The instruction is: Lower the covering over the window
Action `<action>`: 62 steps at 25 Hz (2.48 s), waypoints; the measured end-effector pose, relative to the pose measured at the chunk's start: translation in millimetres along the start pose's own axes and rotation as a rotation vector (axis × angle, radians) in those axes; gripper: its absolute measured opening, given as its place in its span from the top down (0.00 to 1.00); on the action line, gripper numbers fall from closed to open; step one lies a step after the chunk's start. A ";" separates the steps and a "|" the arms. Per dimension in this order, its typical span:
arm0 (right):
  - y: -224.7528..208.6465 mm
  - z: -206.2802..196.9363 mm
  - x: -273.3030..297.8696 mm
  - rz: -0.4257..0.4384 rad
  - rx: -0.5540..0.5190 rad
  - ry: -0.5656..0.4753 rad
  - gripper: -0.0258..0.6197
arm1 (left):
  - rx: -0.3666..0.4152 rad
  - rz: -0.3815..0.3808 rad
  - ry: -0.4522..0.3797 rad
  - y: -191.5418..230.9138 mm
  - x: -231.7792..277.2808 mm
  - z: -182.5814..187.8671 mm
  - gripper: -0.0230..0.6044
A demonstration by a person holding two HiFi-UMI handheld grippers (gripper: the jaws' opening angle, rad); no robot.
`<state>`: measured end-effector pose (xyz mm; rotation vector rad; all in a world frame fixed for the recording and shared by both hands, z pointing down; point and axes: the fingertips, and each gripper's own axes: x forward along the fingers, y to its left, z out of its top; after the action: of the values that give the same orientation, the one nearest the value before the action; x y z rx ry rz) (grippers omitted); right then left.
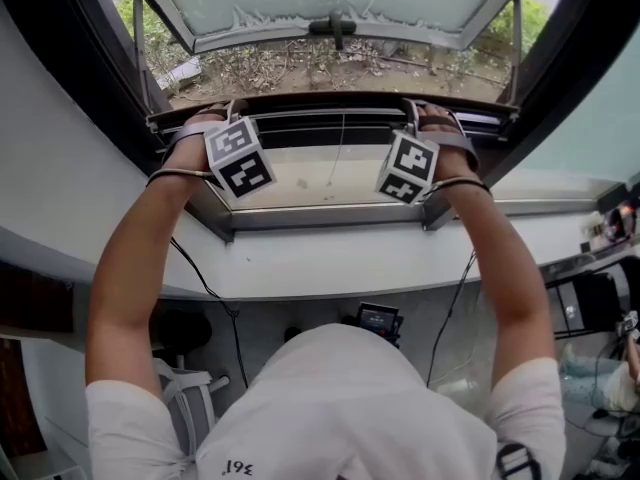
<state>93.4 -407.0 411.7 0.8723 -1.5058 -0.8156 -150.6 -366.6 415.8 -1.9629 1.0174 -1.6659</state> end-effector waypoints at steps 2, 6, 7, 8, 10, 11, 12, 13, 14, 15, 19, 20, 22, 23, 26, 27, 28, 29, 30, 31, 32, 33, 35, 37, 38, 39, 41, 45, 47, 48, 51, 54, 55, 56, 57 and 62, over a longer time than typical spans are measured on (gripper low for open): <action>2.3 -0.1 0.9 0.009 -0.003 0.006 0.68 | 0.000 -0.009 0.001 -3.0 1.0 -0.5 0.64; 6.9 -0.1 3.2 0.020 -0.004 0.016 0.67 | 0.001 -0.009 0.002 -7.3 4.2 -2.3 0.62; 8.0 -0.1 3.9 0.019 -0.003 0.018 0.67 | 0.001 -0.007 0.002 -8.4 5.2 -2.7 0.62; 9.0 -0.1 4.5 0.017 -0.001 0.019 0.67 | 0.001 -0.006 0.002 -9.3 6.0 -3.0 0.62; 10.1 -0.2 5.2 0.015 0.001 0.024 0.67 | 0.001 -0.003 0.000 -10.3 7.3 -3.3 0.61; 10.5 -0.5 5.3 0.014 0.000 0.026 0.67 | 0.000 -0.002 -0.001 -10.7 7.7 -3.3 0.61; 11.1 -0.8 5.4 0.015 -0.001 0.029 0.67 | -0.001 -0.001 -0.001 -11.2 8.1 -3.2 0.61; 12.0 -1.1 5.4 0.017 -0.002 0.031 0.67 | -0.001 -0.002 0.000 -11.9 8.6 -3.2 0.61; 13.2 -1.4 5.5 0.019 -0.002 0.034 0.67 | -0.002 -0.004 0.002 -13.0 9.1 -3.4 0.61; 14.8 -1.7 5.6 0.022 -0.004 0.036 0.67 | -0.002 -0.006 0.004 -14.3 9.6 -3.6 0.61; 20.7 -2.9 6.8 0.033 -0.014 0.047 0.67 | -0.004 -0.014 0.004 -18.5 12.9 -4.4 0.61; 22.0 -2.7 7.2 0.036 -0.014 0.048 0.67 | -0.005 -0.016 0.005 -19.4 13.7 -5.0 0.61; 24.2 -2.9 7.9 0.039 -0.012 0.049 0.67 | -0.005 -0.015 0.006 -21.1 15.2 -5.8 0.61; 24.9 -3.3 8.3 0.040 -0.008 0.049 0.67 | -0.005 -0.013 0.006 -21.7 15.9 -5.8 0.61; 27.7 -3.4 9.5 0.047 0.001 0.050 0.67 | -0.006 -0.008 0.008 -23.9 18.3 -6.5 0.61; 28.8 -3.5 10.1 0.049 0.001 0.051 0.67 | -0.007 -0.009 0.009 -24.8 19.2 -6.8 0.61; 30.0 -3.8 10.7 0.051 0.003 0.051 0.67 | -0.007 -0.012 0.010 -25.7 20.2 -6.8 0.61; 31.3 -4.0 11.4 0.053 0.007 0.052 0.67 | -0.007 -0.014 0.009 -26.6 21.2 -7.0 0.61; 32.6 -3.9 12.0 0.057 0.011 0.053 0.67 | -0.007 -0.016 0.009 -27.4 22.3 -7.3 0.61; 33.8 -3.8 12.7 0.060 0.015 0.054 0.67 | -0.006 -0.017 0.008 -28.1 23.3 -7.8 0.61; 34.9 -3.8 13.3 0.063 0.016 0.056 0.67 | -0.006 -0.018 0.008 -29.0 24.2 -8.2 0.61; 36.3 -4.0 14.0 0.065 0.015 0.057 0.67 | -0.006 -0.020 0.008 -30.3 25.1 -8.7 0.61; 39.9 -4.6 15.4 0.070 0.012 0.059 0.67 | -0.008 -0.025 0.011 -33.7 27.1 -9.7 0.61; 43.5 -5.3 17.4 0.074 0.009 0.062 0.67 | -0.009 -0.030 0.012 -36.4 30.0 -10.4 0.61; 45.0 -5.5 18.4 0.076 0.008 0.063 0.67 | -0.009 -0.032 0.012 -37.5 31.4 -10.7 0.61; 46.2 -5.6 19.3 0.077 0.007 0.064 0.67 | -0.009 -0.034 0.012 -38.3 32.6 -11.0 0.61; 47.3 -5.6 20.7 0.077 0.005 0.064 0.67 | -0.009 -0.036 0.013 -39.0 34.0 -11.8 0.61; 47.0 -4.9 22.0 0.067 0.008 0.062 0.67 | -0.008 -0.035 0.009 -38.3 34.6 -12.2 0.61; 47.3 -5.4 22.6 0.064 0.007 0.066 0.67 | -0.006 -0.031 0.009 -38.3 35.3 -11.9 0.61; 47.7 -5.7 22.8 0.064 0.005 0.069 0.67 | -0.004 -0.028 0.009 -38.5 35.7 -12.0 0.61; 48.1 -4.9 23.8 0.062 0.000 0.076 0.67 | -0.003 -0.018 0.012 -38.5 37.2 -13.3 0.61; 49.2 -5.9 24.4 0.058 -0.001 0.078 0.67 | -0.002 -0.021 0.012 -39.2 37.9 -12.9 0.61; 50.9 -6.7 24.7 0.059 0.001 0.079 0.67 | -0.002 -0.023 0.012 -40.3 38.6 -12.6 0.61; 52.8 -7.1 25.4 0.057 0.002 0.080 0.67 | -0.002 -0.021 0.011 -41.4 39.7 -12.5 0.61; 54.2 -7.3 26.2 0.050 -0.002 0.082 0.66 | -0.003 -0.017 0.010 -42.1 40.6 -12.7 0.61; 53.9 -7.1 28.6 0.028 -0.007 0.083 0.66 | -0.004 -0.012 0.010 -41.1 41.7 -12.7 0.61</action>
<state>94.3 -406.3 473.1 0.8678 -1.4385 -0.7550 -149.5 -367.1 475.7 -1.9687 1.0151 -1.6824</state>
